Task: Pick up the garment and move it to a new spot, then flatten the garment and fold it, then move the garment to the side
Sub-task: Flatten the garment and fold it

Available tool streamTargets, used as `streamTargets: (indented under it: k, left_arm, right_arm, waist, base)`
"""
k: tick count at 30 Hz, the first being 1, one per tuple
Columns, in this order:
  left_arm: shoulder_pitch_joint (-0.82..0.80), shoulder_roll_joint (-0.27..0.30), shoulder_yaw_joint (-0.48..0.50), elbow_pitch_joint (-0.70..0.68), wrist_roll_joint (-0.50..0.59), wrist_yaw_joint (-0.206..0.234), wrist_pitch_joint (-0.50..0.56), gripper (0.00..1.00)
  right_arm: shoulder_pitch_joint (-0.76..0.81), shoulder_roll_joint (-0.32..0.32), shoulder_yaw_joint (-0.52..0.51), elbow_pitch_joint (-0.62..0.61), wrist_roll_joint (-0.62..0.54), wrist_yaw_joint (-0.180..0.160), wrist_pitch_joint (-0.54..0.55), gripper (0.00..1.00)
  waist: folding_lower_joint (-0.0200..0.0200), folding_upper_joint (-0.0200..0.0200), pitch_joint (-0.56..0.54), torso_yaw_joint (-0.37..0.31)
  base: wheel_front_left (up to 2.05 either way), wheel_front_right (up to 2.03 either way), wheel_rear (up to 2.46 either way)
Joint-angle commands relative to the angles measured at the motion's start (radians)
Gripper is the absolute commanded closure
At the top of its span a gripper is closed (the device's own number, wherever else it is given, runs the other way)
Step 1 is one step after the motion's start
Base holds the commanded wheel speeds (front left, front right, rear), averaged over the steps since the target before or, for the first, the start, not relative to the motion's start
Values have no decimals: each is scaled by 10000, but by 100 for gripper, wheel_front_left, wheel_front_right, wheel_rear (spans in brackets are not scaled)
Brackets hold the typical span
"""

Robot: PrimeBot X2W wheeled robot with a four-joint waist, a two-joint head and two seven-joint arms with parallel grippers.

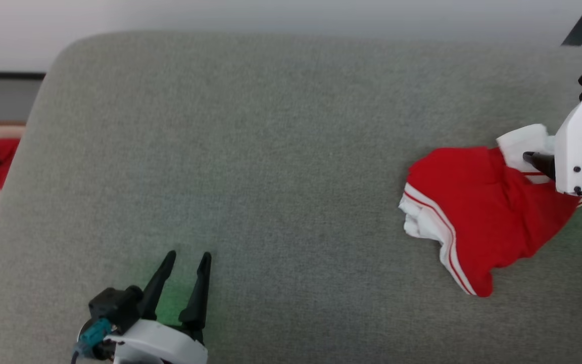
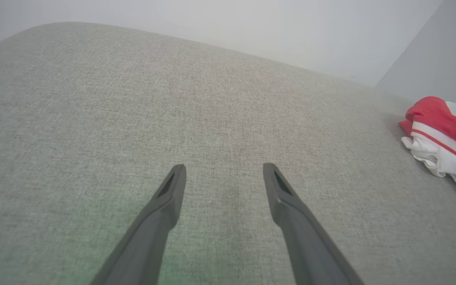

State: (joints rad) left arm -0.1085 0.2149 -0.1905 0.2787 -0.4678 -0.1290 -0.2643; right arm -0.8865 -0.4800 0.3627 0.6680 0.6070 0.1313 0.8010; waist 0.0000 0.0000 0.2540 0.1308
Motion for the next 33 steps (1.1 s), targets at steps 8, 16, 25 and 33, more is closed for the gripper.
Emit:
streamTargets:
  k: [8, 16, 25, 33]
  left_arm:
    - [-677, 50, -262, 53, -162, -29, 1, 0]
    - [-894, 130, -303, 144, -219, -30, 1, 0]
    - [-627, 271, -134, 47, -143, -30, 1, 0]
    - [-434, 305, 53, -98, -115, -30, 1, 0]
  right_arm:
    - [-766, 65, 405, 645, -267, -10, 109, 0]
    - [-1235, 158, 471, 792, -238, -12, -975, 100]
    - [-1273, 173, -722, 334, 416, -10, -3658, 100]
    - [942, 203, -2657, -301, 1631, -10, -5687, 100]
  waist:
    - [0, 0, 1131, 376]
    - [0, 0, 1143, 85]
    - [0, 0, 716, -542]
    - [0, 0, 670, -975]
  base:
    - [0, 0, 0]
    - [0, 0, 0]
    - [0, 0, 0]
    - [0, 0, 0]
